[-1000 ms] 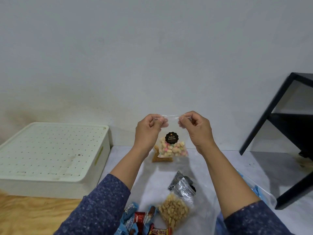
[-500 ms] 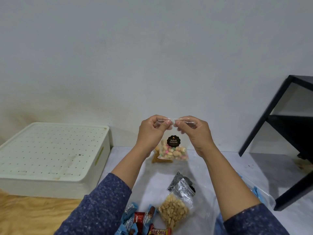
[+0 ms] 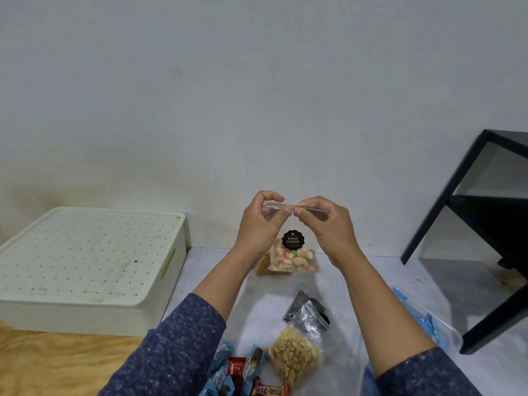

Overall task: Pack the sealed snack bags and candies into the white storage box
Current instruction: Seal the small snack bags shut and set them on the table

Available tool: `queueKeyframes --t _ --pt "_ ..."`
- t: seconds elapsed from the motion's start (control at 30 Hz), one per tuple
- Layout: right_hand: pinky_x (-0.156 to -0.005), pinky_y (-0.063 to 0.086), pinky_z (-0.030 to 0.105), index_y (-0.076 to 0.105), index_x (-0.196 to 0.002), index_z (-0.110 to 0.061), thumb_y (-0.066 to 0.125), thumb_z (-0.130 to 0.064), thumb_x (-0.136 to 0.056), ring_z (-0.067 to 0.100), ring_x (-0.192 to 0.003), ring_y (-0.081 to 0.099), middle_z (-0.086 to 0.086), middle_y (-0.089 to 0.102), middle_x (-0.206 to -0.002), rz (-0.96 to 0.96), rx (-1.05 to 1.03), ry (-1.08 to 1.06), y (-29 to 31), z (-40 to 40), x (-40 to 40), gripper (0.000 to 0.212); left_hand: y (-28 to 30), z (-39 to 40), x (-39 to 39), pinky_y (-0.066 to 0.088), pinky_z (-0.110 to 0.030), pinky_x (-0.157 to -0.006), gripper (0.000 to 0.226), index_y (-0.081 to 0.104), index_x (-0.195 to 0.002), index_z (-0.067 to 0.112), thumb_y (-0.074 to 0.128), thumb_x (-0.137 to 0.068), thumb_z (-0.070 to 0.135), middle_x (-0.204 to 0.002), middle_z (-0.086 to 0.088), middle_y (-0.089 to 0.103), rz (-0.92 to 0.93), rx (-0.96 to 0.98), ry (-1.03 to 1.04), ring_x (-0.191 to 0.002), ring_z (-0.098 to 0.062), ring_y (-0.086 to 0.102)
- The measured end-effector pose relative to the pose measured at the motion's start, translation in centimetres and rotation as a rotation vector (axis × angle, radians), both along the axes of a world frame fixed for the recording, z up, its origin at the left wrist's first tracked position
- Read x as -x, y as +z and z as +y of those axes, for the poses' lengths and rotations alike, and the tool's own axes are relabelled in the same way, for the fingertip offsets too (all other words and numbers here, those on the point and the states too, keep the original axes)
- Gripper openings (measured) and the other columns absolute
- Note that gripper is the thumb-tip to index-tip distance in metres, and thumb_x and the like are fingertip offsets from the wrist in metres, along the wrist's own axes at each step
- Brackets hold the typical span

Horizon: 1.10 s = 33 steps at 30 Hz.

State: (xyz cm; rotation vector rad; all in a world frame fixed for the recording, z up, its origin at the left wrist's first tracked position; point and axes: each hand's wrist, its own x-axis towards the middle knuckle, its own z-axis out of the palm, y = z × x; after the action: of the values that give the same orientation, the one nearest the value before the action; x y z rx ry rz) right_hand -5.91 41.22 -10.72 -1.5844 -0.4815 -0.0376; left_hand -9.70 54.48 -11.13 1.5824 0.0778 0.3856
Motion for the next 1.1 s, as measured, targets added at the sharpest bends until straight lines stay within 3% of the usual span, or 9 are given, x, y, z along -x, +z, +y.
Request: queueKeyframes --t 0.1,0.2,0.37,0.53,0.67,0.8,0.9,1.0,1.1 --pt "-0.070 0.048 0.008 0.068 -0.077 -0.019 0.068 -0.006 -0.084 -0.007 -0.069 0.063 -0.017 0.070 -0.068 -0.027 0.048 -0.005 -0.2 0.2 0.0 0.015 0.2 0.3 0.3 0.049 -0.031 -0.088 0.007 0.054 -0.090 0.026 0.060 -0.090 0.030 -0.092 0.000 0.068 0.021 0.046 -0.038 -0.090 -0.011 0.065" --pt "-0.072 0.049 0.011 0.067 -0.083 -0.019 0.068 -0.005 -0.084 -0.006 -0.072 0.064 -0.013 0.069 -0.078 -0.026 0.058 -0.013 -0.3 0.6 0.1 0.014 0.1 0.7 0.4 0.049 -0.033 -0.092 0.006 0.055 -0.089 0.027 0.061 -0.090 0.025 -0.084 0.003 0.069 0.043 0.025 -0.015 -0.090 -0.012 0.066" --pt "-0.069 0.050 0.013 0.063 -0.093 -0.029 0.066 0.000 -0.083 0.000 -0.070 0.060 0.000 0.061 -0.085 -0.067 0.066 -0.015 -0.1 1.1 0.6 0.031 -0.2 1.5 0.8 0.048 -0.040 -0.097 0.013 0.056 -0.092 0.033 0.061 -0.089 0.021 -0.083 0.003 0.070 0.072 -0.027 -0.006 -0.095 -0.016 0.065" --pt "-0.062 0.047 0.010 0.064 -0.076 -0.021 0.065 0.003 -0.083 -0.001 -0.061 0.061 0.002 0.062 -0.084 -0.098 0.137 -0.031 0.0 2.0 1.1 0.025 -0.4 2.2 0.9 0.048 -0.035 -0.090 0.033 0.049 -0.088 0.042 0.061 -0.085 0.011 -0.090 -0.002 0.073 0.022 -0.029 -0.006 -0.087 -0.012 0.063" --pt "-0.059 0.050 0.016 0.062 -0.075 -0.021 0.067 -0.002 -0.083 0.003 -0.059 0.063 -0.004 0.065 -0.072 -0.052 0.136 -0.094 0.1 2.5 1.5 0.021 -0.6 2.7 1.0 0.050 -0.027 -0.078 0.034 0.059 -0.067 0.029 0.054 -0.088 0.003 -0.082 0.003 0.069 -0.034 -0.068 -0.006 -0.078 -0.007 0.065" --pt "-0.062 0.053 0.020 0.056 -0.088 -0.031 0.056 -0.001 -0.089 0.013 -0.065 0.069 -0.003 0.064 -0.091 -0.075 0.118 -0.141 0.0 2.6 2.4 0.031 -0.9 3.1 0.6 0.048 -0.020 -0.075 0.038 0.065 -0.065 0.024 0.051 -0.089 -0.003 -0.077 0.011 0.068 -0.030 -0.034 0.005 -0.072 0.005 0.063" --pt "-0.073 0.053 0.027 0.058 -0.095 -0.038 0.053 0.003 -0.088 0.018 -0.076 0.071 -0.003 0.066 -0.100 -0.098 0.180 -0.134 -0.5 2.0 2.9 0.042 -1.2 3.5 -0.2 0.047 -0.023 -0.076 0.038 0.065 -0.064 0.025 0.051 -0.089 -0.001 -0.076 0.012 0.068 -0.017 -0.011 0.033 -0.072 0.002 0.062" --pt "-0.078 0.051 0.020 0.065 -0.093 -0.041 0.063 0.001 -0.084 0.023 -0.086 0.068 -0.008 0.064 -0.103 -0.122 0.288 -0.117 -1.6 1.3 3.0 0.043 -1.8 3.5 -0.7 0.049 -0.028 -0.078 0.039 0.063 -0.062 0.027 0.050 -0.088 0.001 -0.075 0.012 0.068 -0.003 -0.017 0.013 -0.070 0.002 0.061" --pt "-0.074 0.048 0.010 0.068 -0.092 -0.038 0.063 0.004 -0.083 0.013 -0.077 0.062 -0.010 0.057 -0.092 -0.136 0.392 -0.179 -2.3 0.6 2.6 0.043 -2.3 2.8 -1.4 0.048 -0.027 -0.077 0.038 0.063 -0.064 0.029 0.052 -0.089 0.003 -0.074 0.013 0.066 0.015 -0.009 -0.056 -0.072 -0.002 0.063"
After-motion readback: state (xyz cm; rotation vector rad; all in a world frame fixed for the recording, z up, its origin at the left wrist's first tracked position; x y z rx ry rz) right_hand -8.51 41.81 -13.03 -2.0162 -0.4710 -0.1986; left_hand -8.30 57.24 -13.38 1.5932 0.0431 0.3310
